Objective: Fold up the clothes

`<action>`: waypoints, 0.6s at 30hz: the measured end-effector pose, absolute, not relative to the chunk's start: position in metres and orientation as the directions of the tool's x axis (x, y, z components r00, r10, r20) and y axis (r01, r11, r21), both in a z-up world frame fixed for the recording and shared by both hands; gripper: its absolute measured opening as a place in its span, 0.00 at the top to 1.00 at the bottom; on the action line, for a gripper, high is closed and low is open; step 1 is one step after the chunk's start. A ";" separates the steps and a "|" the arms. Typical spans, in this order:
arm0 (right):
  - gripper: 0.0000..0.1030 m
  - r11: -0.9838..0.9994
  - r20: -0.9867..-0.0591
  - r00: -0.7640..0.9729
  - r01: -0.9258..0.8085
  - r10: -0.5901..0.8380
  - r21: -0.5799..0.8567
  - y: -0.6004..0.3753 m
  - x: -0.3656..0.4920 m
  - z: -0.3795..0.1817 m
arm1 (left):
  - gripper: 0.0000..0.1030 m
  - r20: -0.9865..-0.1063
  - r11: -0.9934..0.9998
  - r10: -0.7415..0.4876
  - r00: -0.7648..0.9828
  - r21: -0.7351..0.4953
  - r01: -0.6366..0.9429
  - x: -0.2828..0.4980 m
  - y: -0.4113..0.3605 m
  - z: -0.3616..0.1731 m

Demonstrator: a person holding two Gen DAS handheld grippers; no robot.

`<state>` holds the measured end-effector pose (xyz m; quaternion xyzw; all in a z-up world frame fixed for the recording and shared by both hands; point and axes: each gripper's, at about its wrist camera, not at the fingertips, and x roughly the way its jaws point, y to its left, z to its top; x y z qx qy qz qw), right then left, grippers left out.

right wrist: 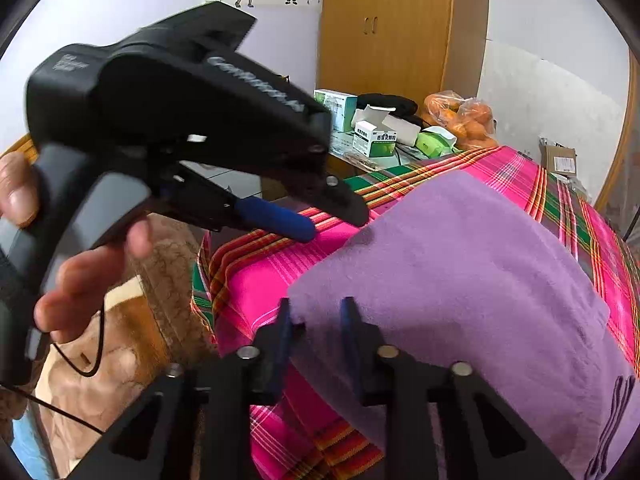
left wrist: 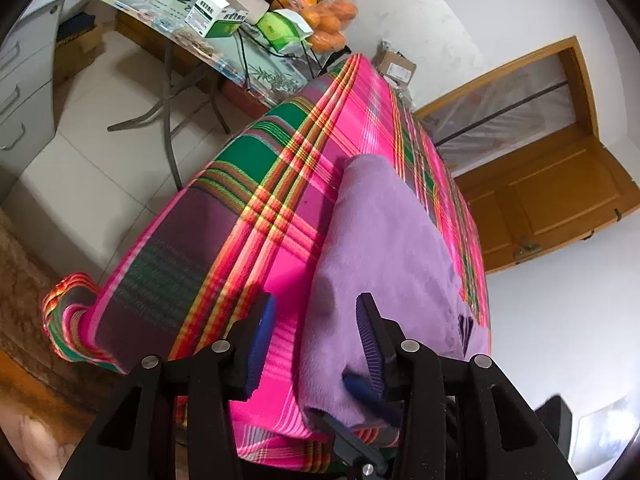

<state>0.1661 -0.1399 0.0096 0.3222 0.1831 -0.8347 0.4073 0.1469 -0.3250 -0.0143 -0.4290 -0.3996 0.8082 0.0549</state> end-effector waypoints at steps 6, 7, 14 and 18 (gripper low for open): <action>0.93 -0.600 -0.678 -0.452 0.800 -0.579 -0.021 -0.134 0.164 0.014 | 0.55 -0.665 -0.679 0.444 -0.601 -0.687 0.258 0.125 -0.322 -0.014; 0.93 -0.600 -0.675 -0.452 0.800 -0.584 -0.017 -0.132 0.164 0.015 | 0.55 -0.665 -0.676 0.447 -0.598 -0.689 0.260 0.122 -0.321 -0.015; 0.93 -0.595 -0.633 -0.450 0.803 -0.630 0.022 -0.118 0.162 0.031 | 0.55 -0.685 -0.696 0.475 -0.553 -0.677 0.241 0.085 -0.315 -0.014; 0.93 -0.590 -0.624 -0.442 0.806 -0.644 0.038 -0.113 0.161 0.035 | 0.55 -0.683 -0.699 0.498 -0.534 -0.681 0.219 0.063 -0.311 -0.011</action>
